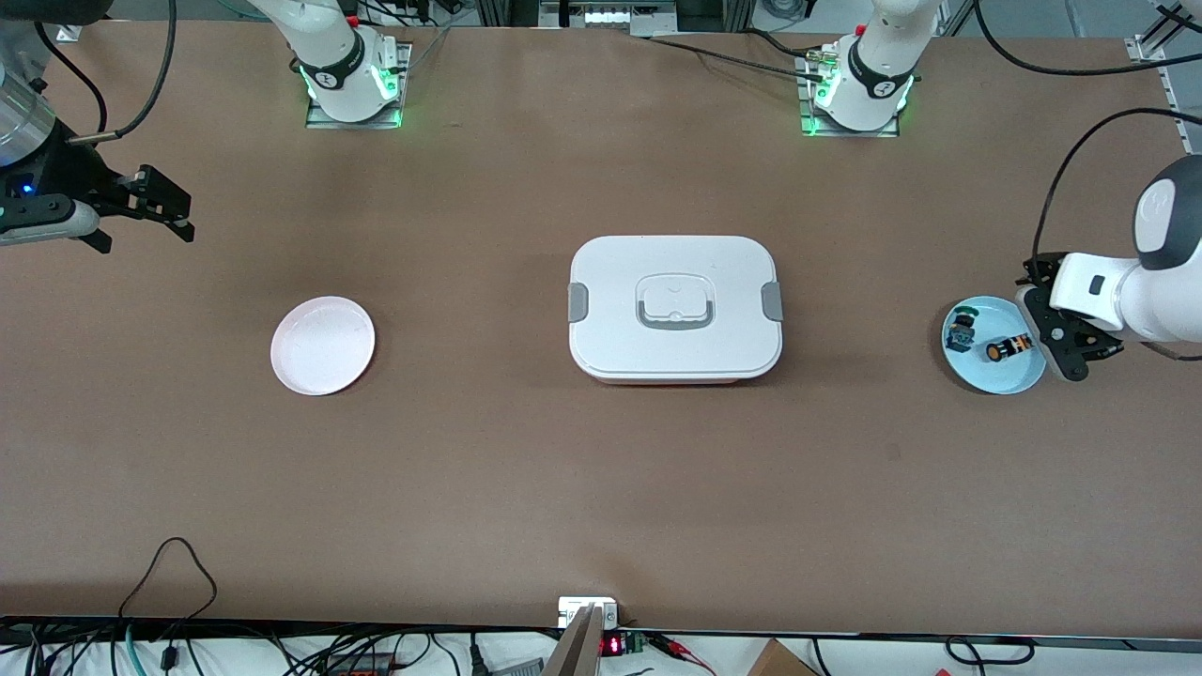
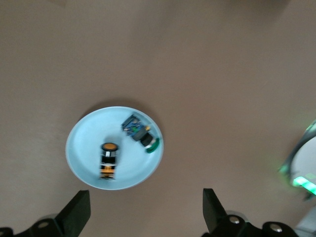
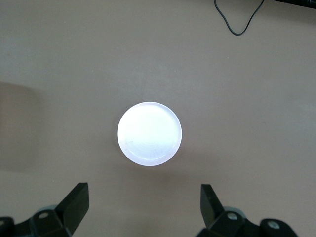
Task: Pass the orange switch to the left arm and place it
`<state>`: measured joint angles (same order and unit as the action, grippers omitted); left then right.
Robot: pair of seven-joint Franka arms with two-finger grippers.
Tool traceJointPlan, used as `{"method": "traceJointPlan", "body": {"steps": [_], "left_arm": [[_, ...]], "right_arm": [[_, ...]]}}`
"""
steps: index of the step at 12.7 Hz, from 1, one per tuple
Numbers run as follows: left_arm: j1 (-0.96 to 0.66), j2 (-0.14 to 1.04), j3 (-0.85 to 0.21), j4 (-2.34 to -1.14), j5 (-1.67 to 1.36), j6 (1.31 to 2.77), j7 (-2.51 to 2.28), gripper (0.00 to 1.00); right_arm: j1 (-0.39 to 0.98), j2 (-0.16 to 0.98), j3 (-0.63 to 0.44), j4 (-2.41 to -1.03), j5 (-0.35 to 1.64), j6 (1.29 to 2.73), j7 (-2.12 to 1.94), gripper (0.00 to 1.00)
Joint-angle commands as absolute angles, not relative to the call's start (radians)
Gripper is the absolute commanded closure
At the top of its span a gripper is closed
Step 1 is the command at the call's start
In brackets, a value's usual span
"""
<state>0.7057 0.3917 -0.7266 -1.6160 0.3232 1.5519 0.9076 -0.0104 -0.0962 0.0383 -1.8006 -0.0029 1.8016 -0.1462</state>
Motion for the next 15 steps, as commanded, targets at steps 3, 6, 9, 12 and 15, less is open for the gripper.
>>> {"method": "traceJointPlan", "body": {"steps": [3, 6, 9, 12, 15], "left_arm": [[0.660, 0.400, -0.862, -1.395, 0.275, 1.355, 0.466, 0.00], [0.632, 0.400, -0.864, -1.292, 0.241, 1.284, 0.306, 0.00], [0.591, 0.399, -0.836, -1.223, 0.245, 1.266, 0.065, 0.00], [0.412, 0.303, -0.565, -1.264, 0.113, 1.317, -0.158, 0.00], [0.132, 0.178, -0.191, -1.438, 0.014, 1.498, -0.172, 0.00]], "right_arm": [[-0.017, -0.086, 0.041, -1.779, -0.018, 1.792, -0.225, 0.00], [-0.017, -0.086, 0.041, -1.779, -0.020, 1.792, -0.224, 0.00], [-0.017, -0.086, 0.041, -1.779, -0.031, 1.792, -0.224, 0.00], [-0.017, -0.086, 0.041, -1.779, -0.031, 1.790, -0.222, 0.00], [-0.017, -0.084, 0.041, -1.779, -0.031, 1.790, -0.222, 0.00]]}}
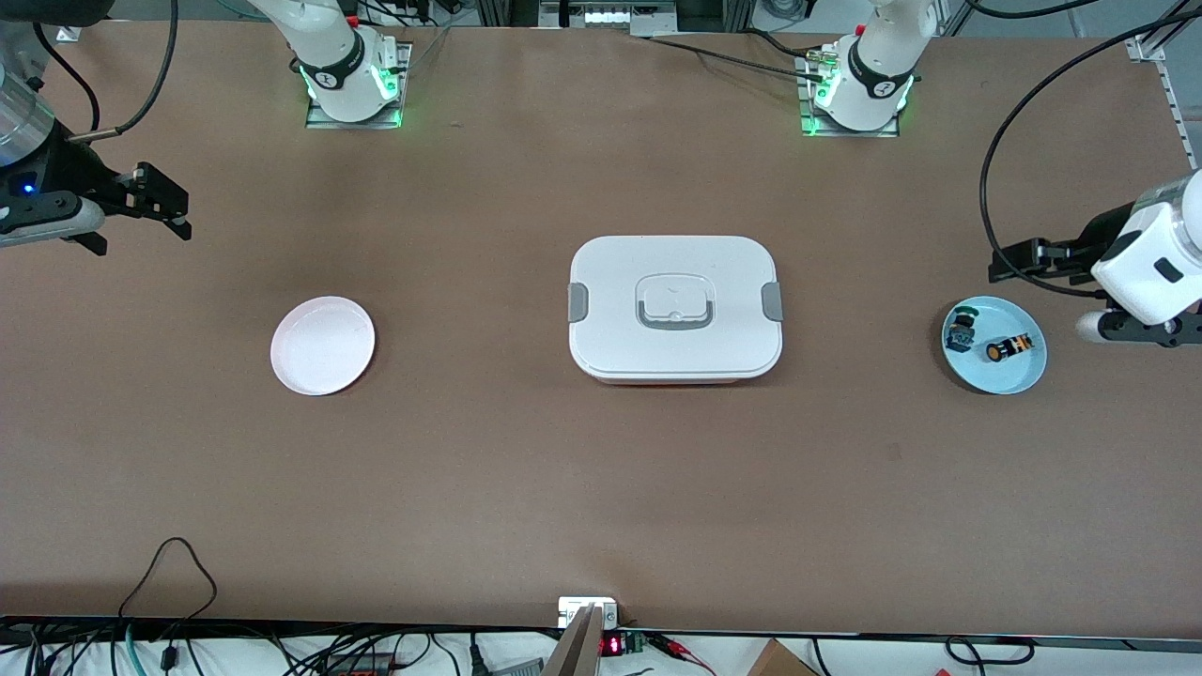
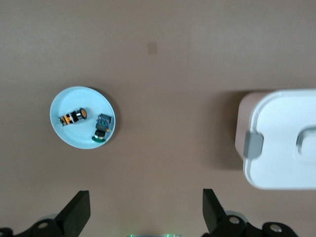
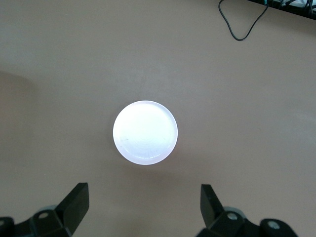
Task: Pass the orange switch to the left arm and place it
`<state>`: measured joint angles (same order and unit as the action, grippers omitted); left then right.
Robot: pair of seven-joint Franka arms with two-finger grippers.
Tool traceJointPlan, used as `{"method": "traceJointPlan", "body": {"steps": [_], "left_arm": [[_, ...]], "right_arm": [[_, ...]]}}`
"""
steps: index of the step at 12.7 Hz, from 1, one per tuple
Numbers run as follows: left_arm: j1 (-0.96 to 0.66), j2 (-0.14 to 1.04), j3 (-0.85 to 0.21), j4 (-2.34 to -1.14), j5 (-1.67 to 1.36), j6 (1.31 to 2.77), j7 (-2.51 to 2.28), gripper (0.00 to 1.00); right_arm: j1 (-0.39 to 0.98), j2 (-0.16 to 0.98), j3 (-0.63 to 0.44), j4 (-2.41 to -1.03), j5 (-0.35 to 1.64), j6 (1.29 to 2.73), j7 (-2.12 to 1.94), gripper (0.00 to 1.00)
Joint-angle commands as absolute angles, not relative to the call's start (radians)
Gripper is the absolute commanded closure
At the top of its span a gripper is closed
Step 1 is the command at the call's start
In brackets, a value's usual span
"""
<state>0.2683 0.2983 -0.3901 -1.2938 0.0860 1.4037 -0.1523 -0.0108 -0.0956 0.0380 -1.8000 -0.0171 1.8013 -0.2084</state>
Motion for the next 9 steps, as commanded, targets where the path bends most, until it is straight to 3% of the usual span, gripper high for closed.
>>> {"method": "traceJointPlan", "body": {"steps": [1, 5, 9], "left_arm": [[0.095, 0.125, -0.142, -1.489, -0.009, 1.511, -0.175, 0.00], [0.018, -0.093, -0.086, -1.742, -0.014, 1.644, -0.161, 0.00], [-0.014, -0.091, -0.054, -1.737, -0.011, 1.657, -0.160, 0.00]], "right_arm": [[-0.017, -0.086, 0.041, -1.779, -0.031, 1.790, -0.219, 0.00], [-0.041, -0.072, 0.040, -1.784, -0.031, 1.789, -0.215, 0.00], [-0.041, -0.072, 0.041, -1.784, -0.031, 1.789, -0.215, 0.00]]}}
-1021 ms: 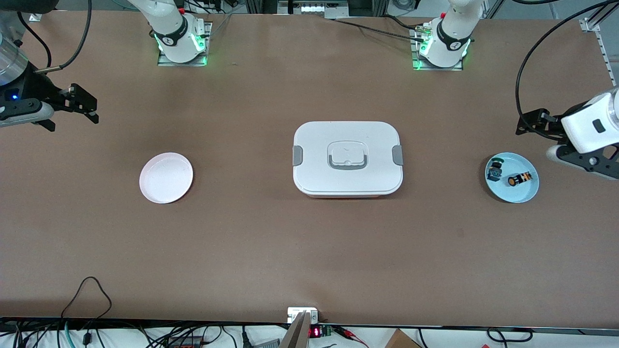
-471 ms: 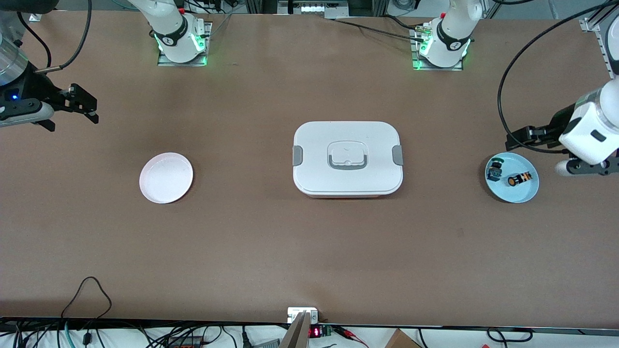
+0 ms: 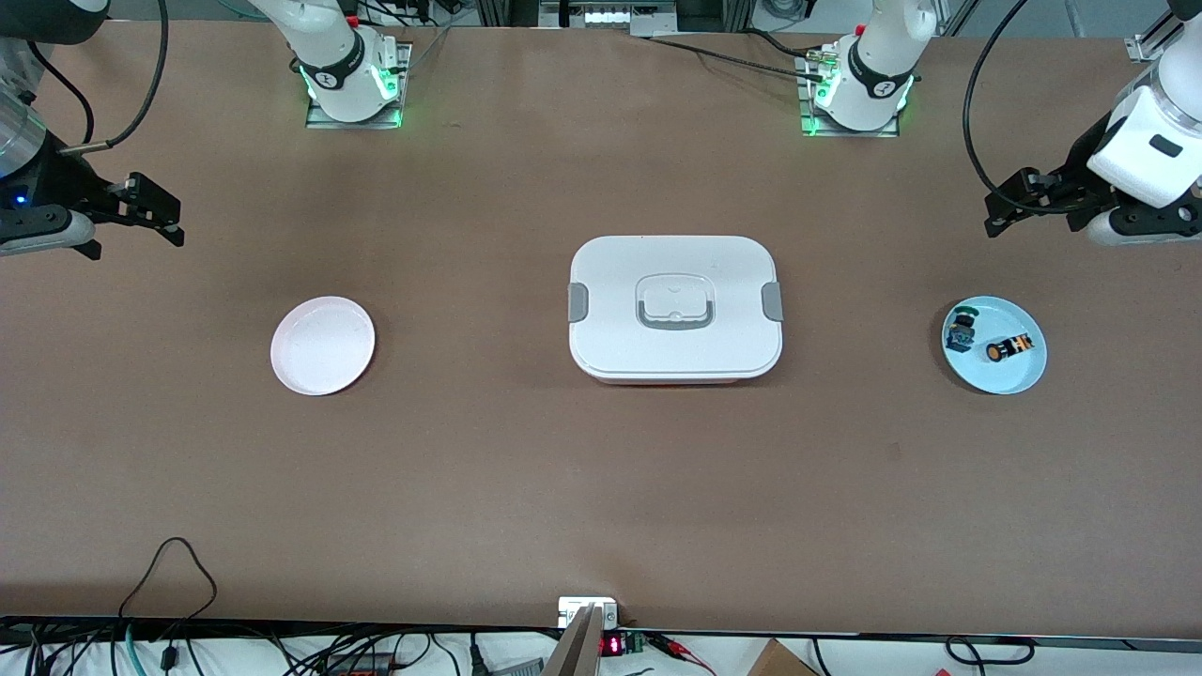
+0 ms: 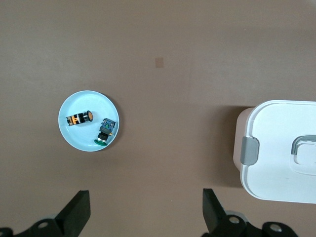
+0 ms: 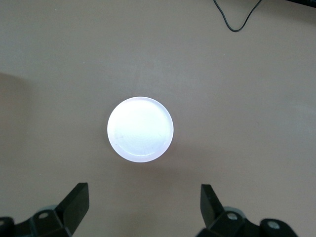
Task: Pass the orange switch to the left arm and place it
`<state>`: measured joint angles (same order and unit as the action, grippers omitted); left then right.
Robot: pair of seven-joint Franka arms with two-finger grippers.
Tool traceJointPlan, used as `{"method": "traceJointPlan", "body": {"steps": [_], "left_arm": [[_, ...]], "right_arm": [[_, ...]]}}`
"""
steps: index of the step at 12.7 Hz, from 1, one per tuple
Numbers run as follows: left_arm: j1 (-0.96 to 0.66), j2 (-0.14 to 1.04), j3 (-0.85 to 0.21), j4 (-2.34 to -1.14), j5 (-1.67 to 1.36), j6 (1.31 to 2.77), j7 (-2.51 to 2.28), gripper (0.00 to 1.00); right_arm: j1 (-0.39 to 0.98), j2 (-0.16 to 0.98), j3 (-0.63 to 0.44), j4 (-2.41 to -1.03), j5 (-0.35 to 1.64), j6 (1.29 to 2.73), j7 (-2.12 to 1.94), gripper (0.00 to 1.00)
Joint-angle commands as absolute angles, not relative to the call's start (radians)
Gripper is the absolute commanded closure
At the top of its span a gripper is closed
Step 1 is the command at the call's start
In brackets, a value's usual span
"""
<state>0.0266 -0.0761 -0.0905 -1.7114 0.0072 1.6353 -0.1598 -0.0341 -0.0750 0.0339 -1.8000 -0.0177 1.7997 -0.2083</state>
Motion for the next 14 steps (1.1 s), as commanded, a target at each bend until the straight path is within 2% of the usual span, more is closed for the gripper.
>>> {"method": "traceJointPlan", "body": {"steps": [1, 5, 7, 14], "left_arm": [[-0.014, -0.091, -0.054, -1.735, -0.011, 1.655, -0.158, 0.00], [-0.018, -0.068, -0.054, -1.717, 0.000, 1.657, -0.155, 0.00], [-0.038, -0.029, -0.040, -1.666, 0.000, 1.654, -0.108, 0.00], [-0.041, -0.005, -0.029, -1.641, 0.000, 1.638, -0.100, 0.00]], "right_arm": [[-0.041, -0.072, 0.041, -1.784, -0.031, 1.789, -0.213, 0.00], [-0.041, -0.072, 0.041, -1.784, -0.031, 1.789, -0.213, 0.00], [-0.046, -0.071, 0.041, -1.784, -0.031, 1.787, -0.213, 0.00], [-0.046, -0.066, 0.041, -1.784, -0.031, 1.787, -0.213, 0.00]]}}
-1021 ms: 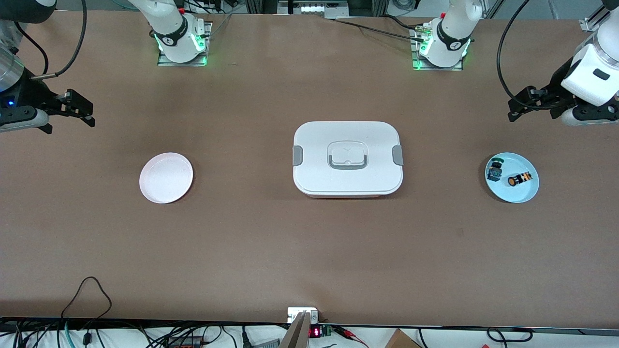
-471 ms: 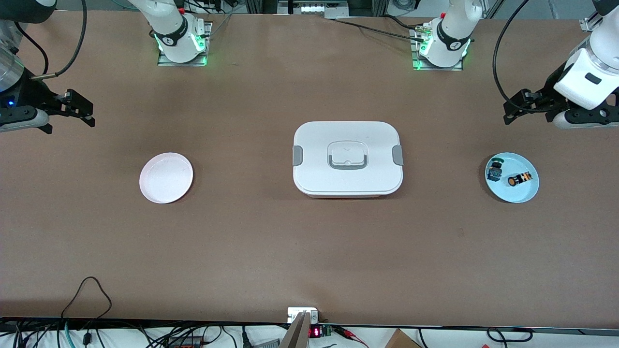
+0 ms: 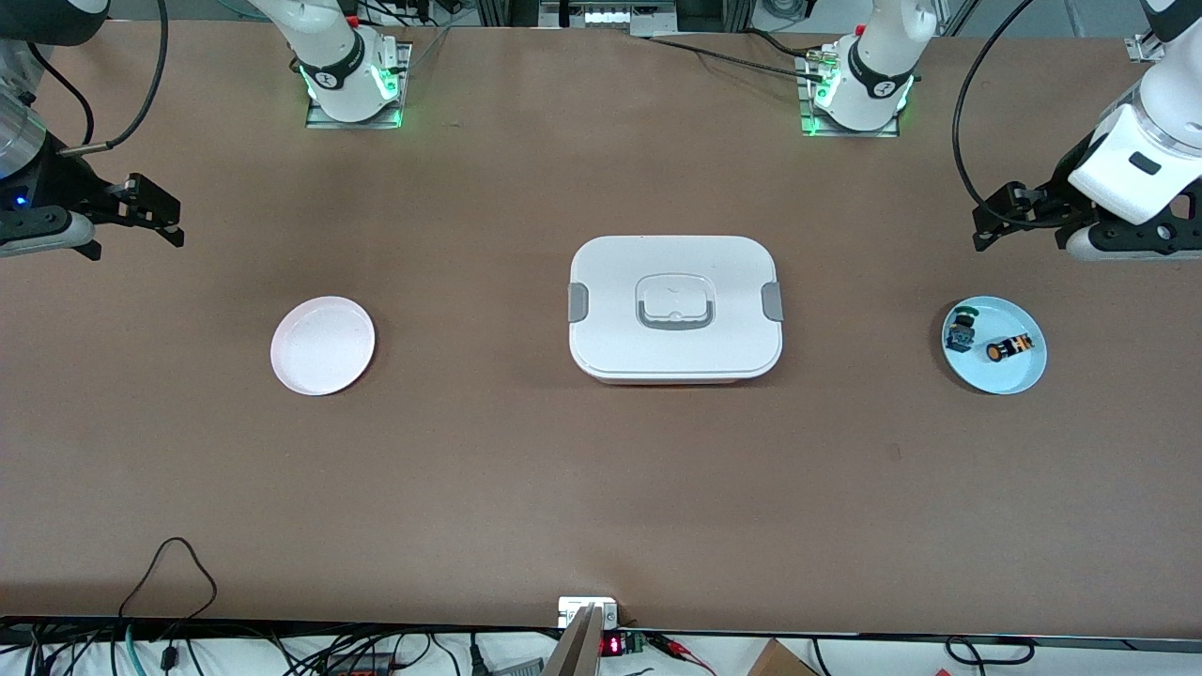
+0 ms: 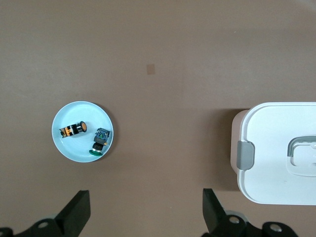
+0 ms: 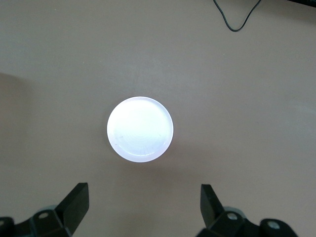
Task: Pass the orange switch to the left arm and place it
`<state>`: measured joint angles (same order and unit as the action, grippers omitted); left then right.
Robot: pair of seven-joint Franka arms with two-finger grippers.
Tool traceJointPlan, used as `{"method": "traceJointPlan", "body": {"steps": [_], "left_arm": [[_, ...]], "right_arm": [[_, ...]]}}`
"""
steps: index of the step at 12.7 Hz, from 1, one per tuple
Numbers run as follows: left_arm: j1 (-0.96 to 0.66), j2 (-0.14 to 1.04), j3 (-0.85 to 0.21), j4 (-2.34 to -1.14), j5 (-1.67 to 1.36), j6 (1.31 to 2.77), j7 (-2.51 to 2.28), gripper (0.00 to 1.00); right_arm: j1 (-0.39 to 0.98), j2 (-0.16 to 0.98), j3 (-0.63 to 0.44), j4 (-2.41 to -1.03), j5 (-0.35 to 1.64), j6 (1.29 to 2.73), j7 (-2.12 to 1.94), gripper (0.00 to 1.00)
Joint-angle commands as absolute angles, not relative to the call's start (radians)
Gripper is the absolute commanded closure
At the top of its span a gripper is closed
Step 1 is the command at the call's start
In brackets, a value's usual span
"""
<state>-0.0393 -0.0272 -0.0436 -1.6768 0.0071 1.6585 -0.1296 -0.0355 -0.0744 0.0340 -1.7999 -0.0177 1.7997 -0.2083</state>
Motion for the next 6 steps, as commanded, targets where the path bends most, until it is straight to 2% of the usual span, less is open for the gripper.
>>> {"method": "traceJointPlan", "body": {"steps": [1, 6], "left_arm": [[-0.041, -0.005, -0.029, -1.641, 0.000, 1.635, -0.100, 0.00], [-0.028, 0.000, -0.029, -1.640, -0.002, 1.626, -0.097, 0.00]], "right_arm": [[-0.046, -0.066, 0.041, -1.784, -0.029, 1.787, -0.213, 0.00], [-0.046, -0.064, 0.041, -1.784, -0.029, 1.787, -0.213, 0.00]]}}
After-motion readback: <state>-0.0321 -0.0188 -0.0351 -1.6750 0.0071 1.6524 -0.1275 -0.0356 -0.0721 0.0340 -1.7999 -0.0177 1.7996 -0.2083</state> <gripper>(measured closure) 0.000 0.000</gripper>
